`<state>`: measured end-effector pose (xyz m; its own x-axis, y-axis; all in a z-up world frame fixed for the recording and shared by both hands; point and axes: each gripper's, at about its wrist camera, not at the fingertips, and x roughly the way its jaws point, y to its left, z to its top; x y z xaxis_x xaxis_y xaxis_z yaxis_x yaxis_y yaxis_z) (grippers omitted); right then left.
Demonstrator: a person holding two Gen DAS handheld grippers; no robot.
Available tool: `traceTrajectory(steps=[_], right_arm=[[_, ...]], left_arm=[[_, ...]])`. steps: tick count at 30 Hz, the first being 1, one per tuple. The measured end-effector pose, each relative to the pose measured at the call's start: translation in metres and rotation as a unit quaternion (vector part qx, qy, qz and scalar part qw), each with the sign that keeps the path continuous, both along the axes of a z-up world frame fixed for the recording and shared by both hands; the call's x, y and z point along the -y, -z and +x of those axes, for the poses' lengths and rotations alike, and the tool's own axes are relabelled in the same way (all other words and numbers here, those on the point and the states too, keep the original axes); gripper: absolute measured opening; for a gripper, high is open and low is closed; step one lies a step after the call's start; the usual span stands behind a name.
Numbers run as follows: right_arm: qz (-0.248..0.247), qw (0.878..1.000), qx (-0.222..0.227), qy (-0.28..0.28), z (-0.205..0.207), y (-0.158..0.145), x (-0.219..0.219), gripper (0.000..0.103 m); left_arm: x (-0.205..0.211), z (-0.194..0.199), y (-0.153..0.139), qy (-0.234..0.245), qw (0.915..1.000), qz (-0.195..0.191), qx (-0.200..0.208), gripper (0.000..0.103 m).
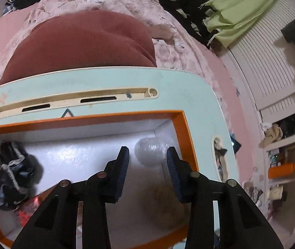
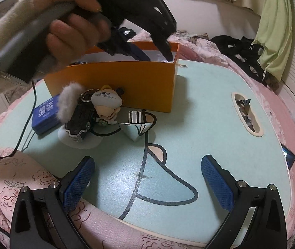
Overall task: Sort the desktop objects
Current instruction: 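Grasp the clear plastic bag in the box with the left gripper, set it on the table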
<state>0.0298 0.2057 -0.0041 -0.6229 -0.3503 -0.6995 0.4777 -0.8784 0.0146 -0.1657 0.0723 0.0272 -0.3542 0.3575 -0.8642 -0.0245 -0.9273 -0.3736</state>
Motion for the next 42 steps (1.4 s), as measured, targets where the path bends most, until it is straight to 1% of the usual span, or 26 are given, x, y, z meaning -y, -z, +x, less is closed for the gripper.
traceTrajectory(steps=[1, 2, 3, 4, 5, 6, 8, 10, 13, 14, 17, 19, 22, 24, 27, 28, 29, 30, 32, 34, 36, 37, 38, 40, 42], right_arm=[[-0.001, 1.0, 0.0, 0.0, 0.0, 0.0, -0.001, 0.103], [-0.002, 1.0, 0.001, 0.0, 0.0, 0.001, -0.001, 0.103], [-0.003, 1.0, 0.001, 0.0, 0.0, 0.0, -0.001, 0.103], [-0.004, 1.0, 0.001, -0.001, 0.001, 0.0, -0.002, 0.103], [-0.003, 1.0, 0.001, -0.001, 0.001, 0.0, -0.002, 0.103], [-0.003, 1.0, 0.001, 0.0, 0.001, 0.0, -0.002, 0.103], [-0.003, 1.0, 0.001, 0.0, 0.001, 0.0, -0.002, 0.103], [-0.003, 1.0, 0.001, 0.0, 0.001, 0.0, -0.002, 0.103], [-0.003, 1.0, 0.001, 0.0, 0.001, 0.0, -0.002, 0.103], [-0.003, 1.0, 0.001, 0.0, 0.001, 0.0, -0.002, 0.103], [-0.002, 1.0, 0.001, 0.0, 0.001, 0.0, -0.002, 0.103], [-0.002, 1.0, 0.001, 0.0, 0.001, 0.0, -0.002, 0.103], [0.0, 1.0, 0.001, 0.0, 0.002, 0.0, -0.002, 0.103], [0.0, 1.0, 0.001, 0.0, 0.0, 0.0, -0.003, 0.103], [-0.001, 1.0, 0.001, -0.001, 0.0, 0.0, -0.003, 0.103], [-0.001, 1.0, 0.001, -0.001, 0.0, 0.0, -0.003, 0.103], [-0.001, 1.0, 0.001, -0.001, 0.0, 0.0, -0.003, 0.103], [-0.001, 1.0, 0.001, -0.001, 0.0, 0.0, -0.003, 0.103], [0.0, 1.0, 0.001, -0.001, 0.0, 0.0, -0.003, 0.103], [-0.001, 1.0, 0.001, -0.001, 0.0, 0.0, -0.003, 0.103], [-0.001, 1.0, 0.001, -0.001, 0.0, 0.0, -0.003, 0.103], [0.0, 1.0, 0.001, -0.001, 0.0, 0.0, -0.003, 0.103], [0.0, 1.0, 0.001, 0.0, 0.0, 0.0, -0.003, 0.103], [0.001, 1.0, 0.001, -0.001, -0.002, 0.0, -0.004, 0.103], [0.001, 1.0, 0.001, 0.0, -0.002, 0.0, -0.003, 0.103]], left_arm=[[-0.002, -0.001, 0.003, 0.0, 1.0, -0.008, -0.001, 0.038], [-0.002, 0.0, 0.006, 0.001, 0.9999, -0.01, -0.003, 0.034], [-0.001, 0.001, 0.006, 0.0, 1.0, 0.002, -0.007, 0.029], [0.002, 0.001, 0.006, -0.002, 0.9998, 0.016, -0.008, 0.019], [0.006, 0.003, 0.004, -0.005, 0.9997, 0.021, -0.009, 0.018], [0.01, 0.005, 0.0, -0.006, 0.9997, 0.016, -0.018, 0.018], [0.016, 0.015, -0.014, -0.004, 0.9986, 0.01, -0.051, 0.017], [0.025, 0.03, -0.032, 0.002, 0.9966, 0.02, -0.08, 0.017], [0.039, 0.073, -0.063, 0.023, 0.9909, 0.031, -0.129, 0.017], [0.047, 0.097, -0.073, 0.033, 0.9882, 0.032, -0.146, 0.017], [0.063, 0.146, -0.081, 0.051, 0.9849, 0.039, -0.161, 0.017], [0.07, 0.174, -0.073, 0.064, 0.9844, 0.041, -0.159, 0.017], [0.069, 0.202, -0.052, 0.083, 0.983, 0.031, -0.161, 0.017], [0.065, 0.207, -0.034, 0.089, 0.983, 0.013, -0.16, 0.018], [0.062, 0.21, -0.015, 0.089, 0.9836, 0.006, -0.157, 0.018], [0.062, 0.212, -0.012, 0.087, 0.9832, 0.003, -0.16, 0.019], [0.062, 0.214, -0.01, 0.083, 0.9821, -0.007, -0.169, 0.027], [0.063, 0.215, -0.009, 0.079, 0.9816, -0.014, -0.173, 0.032], [0.066, 0.22, -0.011, 0.07, 0.98, -0.024, -0.185, 0.056], [0.073, 0.23, -0.018, 0.063, 0.974, -0.035, -0.215, 0.063], [0.079, 0.238, -0.021, 0.054, 0.9699, -0.054, -0.231, 0.069], [0.084, 0.241, -0.022, 0.049, 0.9691, -0.064, -0.233, 0.072], [0.088, 0.245, -0.02, 0.045, 0.9689, -0.072, -0.232, 0.073], [0.094, 0.252, -0.014, 0.051, 0.9704, -0.088, -0.219, 0.073], [0.096, 0.259, -0.006, 0.062, 0.9691, -0.117, -0.208, 0.073]])
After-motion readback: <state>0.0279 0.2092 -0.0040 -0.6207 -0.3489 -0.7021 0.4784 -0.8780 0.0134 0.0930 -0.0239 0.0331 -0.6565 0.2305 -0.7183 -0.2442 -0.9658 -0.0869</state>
